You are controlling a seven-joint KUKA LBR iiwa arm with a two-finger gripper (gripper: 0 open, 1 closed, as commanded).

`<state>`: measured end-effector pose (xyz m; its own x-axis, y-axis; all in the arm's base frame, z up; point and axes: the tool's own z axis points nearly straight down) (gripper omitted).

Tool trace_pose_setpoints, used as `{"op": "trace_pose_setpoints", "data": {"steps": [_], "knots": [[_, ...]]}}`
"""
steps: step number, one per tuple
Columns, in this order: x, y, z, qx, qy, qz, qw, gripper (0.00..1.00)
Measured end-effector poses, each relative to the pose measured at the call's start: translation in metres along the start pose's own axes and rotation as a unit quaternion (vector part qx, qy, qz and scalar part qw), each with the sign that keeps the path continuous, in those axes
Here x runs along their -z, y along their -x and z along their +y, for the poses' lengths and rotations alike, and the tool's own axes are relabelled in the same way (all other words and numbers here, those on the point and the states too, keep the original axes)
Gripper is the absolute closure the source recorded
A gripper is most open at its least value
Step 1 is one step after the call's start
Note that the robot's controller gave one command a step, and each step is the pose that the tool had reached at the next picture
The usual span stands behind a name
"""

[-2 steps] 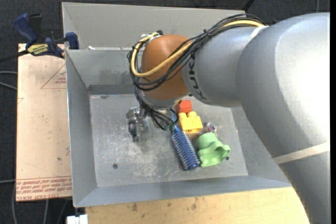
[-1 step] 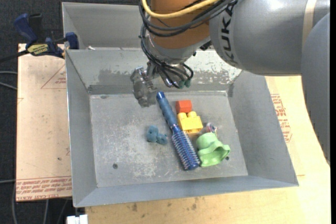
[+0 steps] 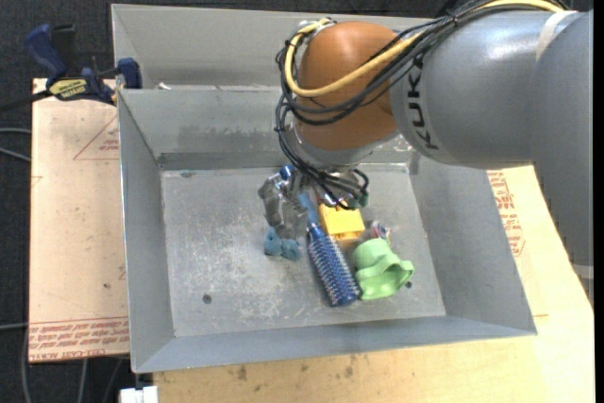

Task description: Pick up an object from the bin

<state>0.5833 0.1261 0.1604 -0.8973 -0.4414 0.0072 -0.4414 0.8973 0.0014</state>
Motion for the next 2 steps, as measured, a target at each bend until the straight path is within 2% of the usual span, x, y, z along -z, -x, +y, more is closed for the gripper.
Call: {"op": "trace_pose_setpoints", "data": {"steps": [1,2], "knots": [[0.005,0.003,0.002,0.001,0.0,-0.0047,1.0,0.0],[-0.095,-0.011,-0.044,0.042,0.0,-0.0019,0.9991,0.0]]}}
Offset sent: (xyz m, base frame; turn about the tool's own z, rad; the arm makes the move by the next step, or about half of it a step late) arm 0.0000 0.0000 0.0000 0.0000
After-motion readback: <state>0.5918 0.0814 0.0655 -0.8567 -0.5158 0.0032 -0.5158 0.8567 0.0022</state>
